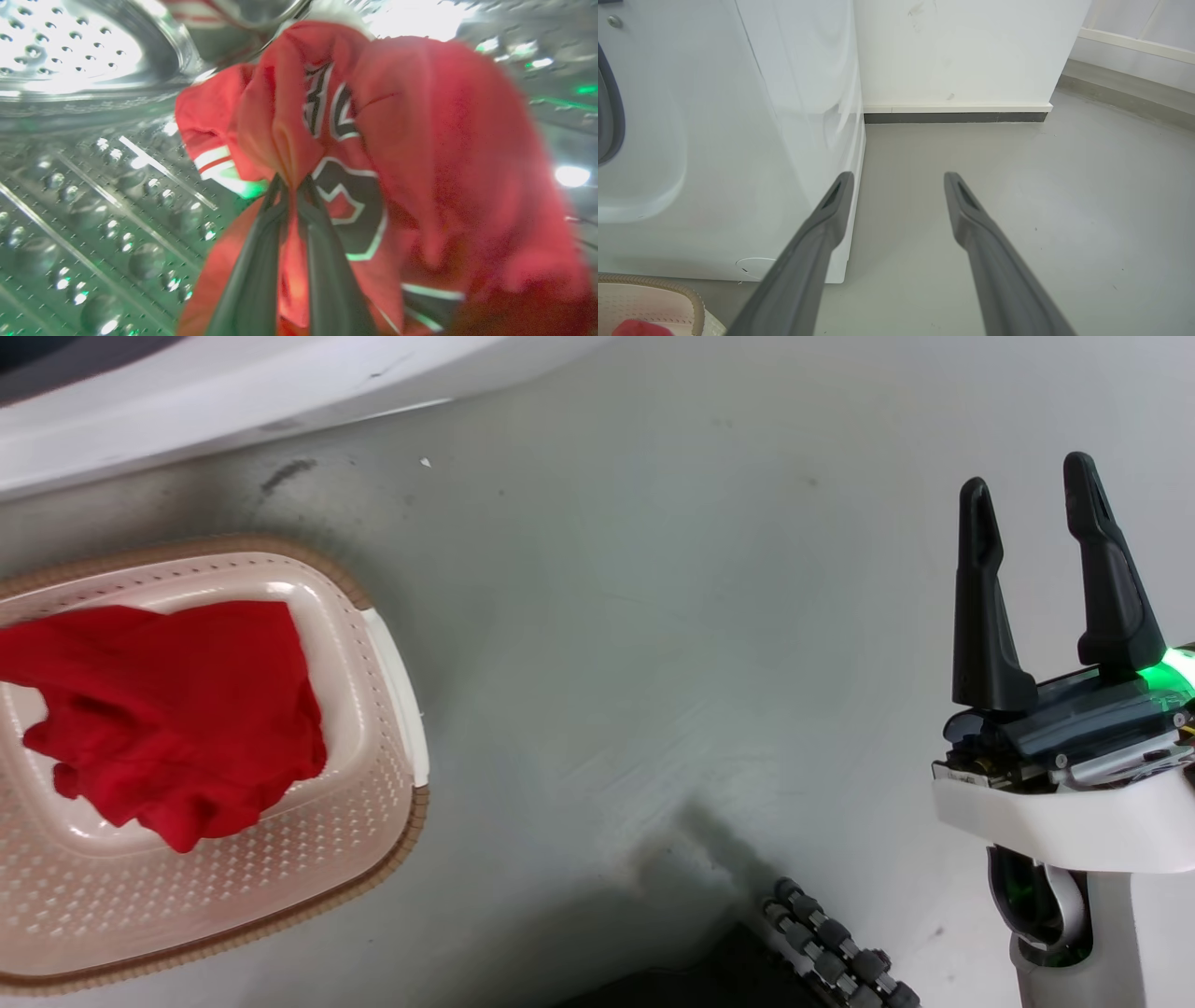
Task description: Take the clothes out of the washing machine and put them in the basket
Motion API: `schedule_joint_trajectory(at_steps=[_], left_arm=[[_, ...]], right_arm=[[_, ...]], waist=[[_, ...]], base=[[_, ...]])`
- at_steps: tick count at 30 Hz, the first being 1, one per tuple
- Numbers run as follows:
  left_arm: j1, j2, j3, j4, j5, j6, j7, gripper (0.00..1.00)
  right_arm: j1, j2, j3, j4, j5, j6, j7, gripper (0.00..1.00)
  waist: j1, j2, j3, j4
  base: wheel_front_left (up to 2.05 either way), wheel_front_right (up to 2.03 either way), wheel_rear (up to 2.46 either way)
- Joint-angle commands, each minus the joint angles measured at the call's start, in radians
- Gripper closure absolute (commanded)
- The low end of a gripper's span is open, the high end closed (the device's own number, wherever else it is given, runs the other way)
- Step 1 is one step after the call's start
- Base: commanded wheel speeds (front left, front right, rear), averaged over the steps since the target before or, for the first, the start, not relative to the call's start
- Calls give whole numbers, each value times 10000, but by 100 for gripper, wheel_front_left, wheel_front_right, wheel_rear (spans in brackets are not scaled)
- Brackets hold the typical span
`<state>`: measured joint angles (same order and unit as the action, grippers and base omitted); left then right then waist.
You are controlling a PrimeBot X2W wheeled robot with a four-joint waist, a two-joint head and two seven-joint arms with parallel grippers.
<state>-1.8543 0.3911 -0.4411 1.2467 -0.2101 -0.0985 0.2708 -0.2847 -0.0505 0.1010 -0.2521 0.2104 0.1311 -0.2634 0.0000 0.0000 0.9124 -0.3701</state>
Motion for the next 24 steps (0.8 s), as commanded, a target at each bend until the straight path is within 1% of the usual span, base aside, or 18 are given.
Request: schedule_joint_trajectory(at_steps=[1,5,9,13,18,21,24], left_arm=[[367,-61,50,-7,-77,-40,-315,100],[946,-214,126,-44,-328,-110,-1440,100],[1635,-288,119,31,-527,-190,-2223,100],[2411,-507,202,44,-854,-253,-3113,100],[3395,-604,6,71,-1045,-297,-3882,100],[4058,-837,-190,-37,-1227,-307,-4317,100],[4645,-859,-438,-169,-1438,-308,-4646,100]], right_arm=[[-92,7,-45,43,-78,-7,-20,0],[-11,5,-87,126,-314,-7,-20,0],[107,5,-127,215,-524,-7,-20,0],[259,4,-262,346,-745,-7,-20,0],[501,4,-188,505,-1040,-8,-20,0],[681,4,-265,605,-1107,-7,-20,0],[831,4,-291,672,-1221,-7,-20,0]], waist=[[0,0,-263,219],[0,0,-736,540],[0,0,-1206,807],[0,0,-1742,1104],[0,0,-2404,1398],[0,0,-2809,1554],[0,0,-3211,1718]], base=[[0,0,0],[0,0,0],[0,0,0],[0,0,0],[0,0,0],[0,0,0],[0,0,0]])
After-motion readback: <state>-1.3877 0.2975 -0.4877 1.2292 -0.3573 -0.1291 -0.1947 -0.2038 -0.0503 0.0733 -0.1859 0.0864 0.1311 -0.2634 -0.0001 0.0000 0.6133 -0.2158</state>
